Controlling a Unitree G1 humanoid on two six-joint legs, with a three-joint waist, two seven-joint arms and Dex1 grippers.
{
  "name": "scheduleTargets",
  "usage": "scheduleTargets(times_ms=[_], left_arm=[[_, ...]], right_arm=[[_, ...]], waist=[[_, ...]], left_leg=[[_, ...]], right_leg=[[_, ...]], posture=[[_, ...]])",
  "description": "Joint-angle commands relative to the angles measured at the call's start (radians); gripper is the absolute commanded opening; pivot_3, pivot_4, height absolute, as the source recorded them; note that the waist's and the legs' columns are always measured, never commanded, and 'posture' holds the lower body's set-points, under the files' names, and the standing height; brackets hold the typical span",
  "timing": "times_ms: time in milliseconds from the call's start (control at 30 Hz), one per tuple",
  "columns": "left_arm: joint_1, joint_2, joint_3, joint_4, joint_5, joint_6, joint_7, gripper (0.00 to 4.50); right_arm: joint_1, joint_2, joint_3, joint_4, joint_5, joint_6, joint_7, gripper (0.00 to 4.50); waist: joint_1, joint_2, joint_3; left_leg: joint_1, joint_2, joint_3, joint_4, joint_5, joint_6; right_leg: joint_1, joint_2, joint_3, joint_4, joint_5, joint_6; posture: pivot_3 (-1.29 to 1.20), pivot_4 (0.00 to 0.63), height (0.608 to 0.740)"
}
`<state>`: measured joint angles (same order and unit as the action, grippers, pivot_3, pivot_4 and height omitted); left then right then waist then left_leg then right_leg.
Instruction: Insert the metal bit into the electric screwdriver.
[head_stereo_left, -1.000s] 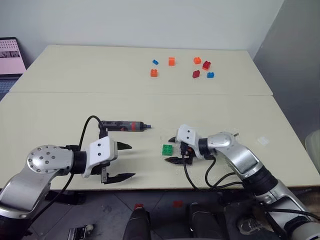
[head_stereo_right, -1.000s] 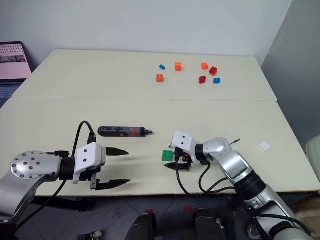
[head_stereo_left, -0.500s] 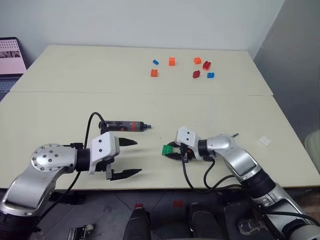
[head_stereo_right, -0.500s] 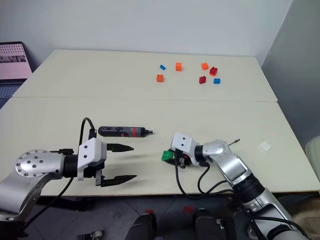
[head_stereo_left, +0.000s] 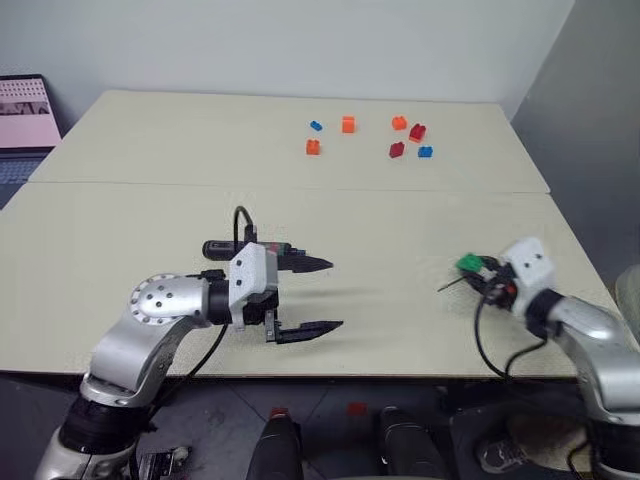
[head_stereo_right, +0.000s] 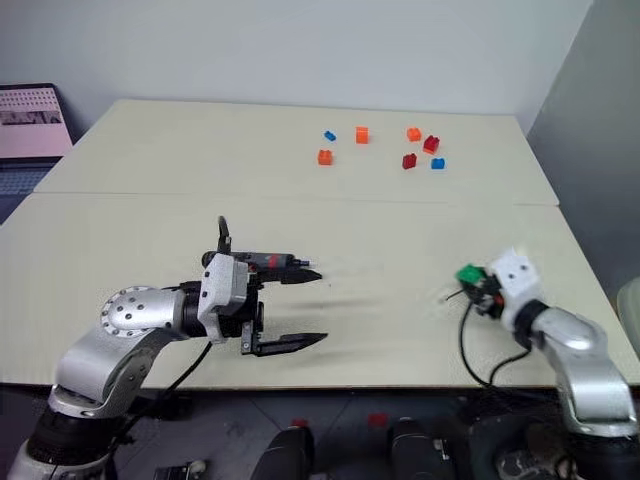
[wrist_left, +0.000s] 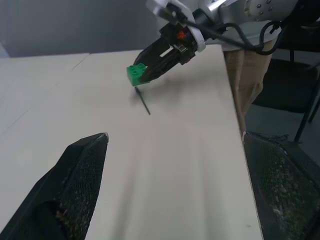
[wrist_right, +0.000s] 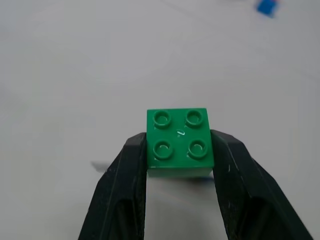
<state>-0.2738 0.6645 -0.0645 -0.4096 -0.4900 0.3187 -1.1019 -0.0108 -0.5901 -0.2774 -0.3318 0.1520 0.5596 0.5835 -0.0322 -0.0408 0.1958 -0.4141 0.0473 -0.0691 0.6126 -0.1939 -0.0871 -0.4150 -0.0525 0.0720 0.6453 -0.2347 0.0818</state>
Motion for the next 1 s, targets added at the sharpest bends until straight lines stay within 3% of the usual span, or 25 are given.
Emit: scheduleTargets(times_ms=[33,367,433,467,767,867,1000], left_arm=[[-0.050,-0.039,-0.021,0.017,-0.015,-0.029,-0.007,4.50],[-0.063,-0.060,-0.052,0.030,0.007,-0.048,-0.017,4.50],[-0.062,-0.059,-0.049,0.029,0.007,-0.046,-0.016,4.50],[-0.061,-0.059,-0.047,0.027,0.007,-0.044,-0.014,4.50],[-0.058,-0.034,-0.022,0.020,-0.004,-0.007,0.011,4.50],[-0.058,-0.011,-0.005,0.020,-0.003,0.019,0.027,4.50],[-0.048,0.048,0.040,0.019,0.002,0.049,0.039,4.50]], right_arm=[[0.034,0.005,-0.136,0.020,-0.011,0.003,-0.101,1.44],[0.006,0.038,-0.159,0.111,0.005,0.123,-0.211,1.44],[-0.008,0.045,-0.171,0.119,0.021,0.144,-0.221,2.15],[-0.012,0.048,-0.176,0.120,0.029,0.149,-0.222,2.21],[-0.007,0.025,-0.215,0.043,0.132,0.170,-0.182,4.49],[0.010,-0.019,-0.207,-0.009,0.144,0.158,-0.140,4.49],[0.056,-0.139,-0.152,-0.121,0.194,0.100,0.041,4.49]], waist=[[-0.003,0.000,0.000],[-0.010,0.000,0.000],[-0.009,0.000,0.000],[-0.009,0.000,0.000],[-0.007,0.001,0.000],[-0.008,0.001,0.000],[-0.009,0.001,0.000]], left_leg=[[0.001,0.000,0.000,0.001,0.000,0.000],[0.009,0.000,0.000,0.001,0.000,0.000],[0.009,0.000,0.000,0.001,0.000,0.000],[0.009,0.000,0.000,0.001,0.000,0.000],[0.008,0.000,0.000,0.001,0.000,0.000],[0.008,0.000,0.000,0.001,0.000,0.000],[0.008,0.000,0.000,0.000,0.000,0.000]], right_leg=[[0.001,0.000,0.000,0.000,0.000,0.000],[0.009,0.000,0.001,-0.001,0.000,0.000],[0.009,0.000,0.001,-0.001,0.000,0.000],[0.009,0.000,0.001,-0.001,0.000,0.000],[0.009,0.000,0.001,-0.001,0.000,0.000],[0.009,0.000,0.001,-0.001,0.000,0.000],[0.009,0.000,0.001,-0.002,0.000,0.000]], posture=[[0.00,0.150,0.740],[0.00,0.150,0.740],[0.00,0.150,0.740],[0.00,0.150,0.740],[0.00,0.150,0.740],[0.00,0.150,0.740],[0.00,0.150,0.740]])
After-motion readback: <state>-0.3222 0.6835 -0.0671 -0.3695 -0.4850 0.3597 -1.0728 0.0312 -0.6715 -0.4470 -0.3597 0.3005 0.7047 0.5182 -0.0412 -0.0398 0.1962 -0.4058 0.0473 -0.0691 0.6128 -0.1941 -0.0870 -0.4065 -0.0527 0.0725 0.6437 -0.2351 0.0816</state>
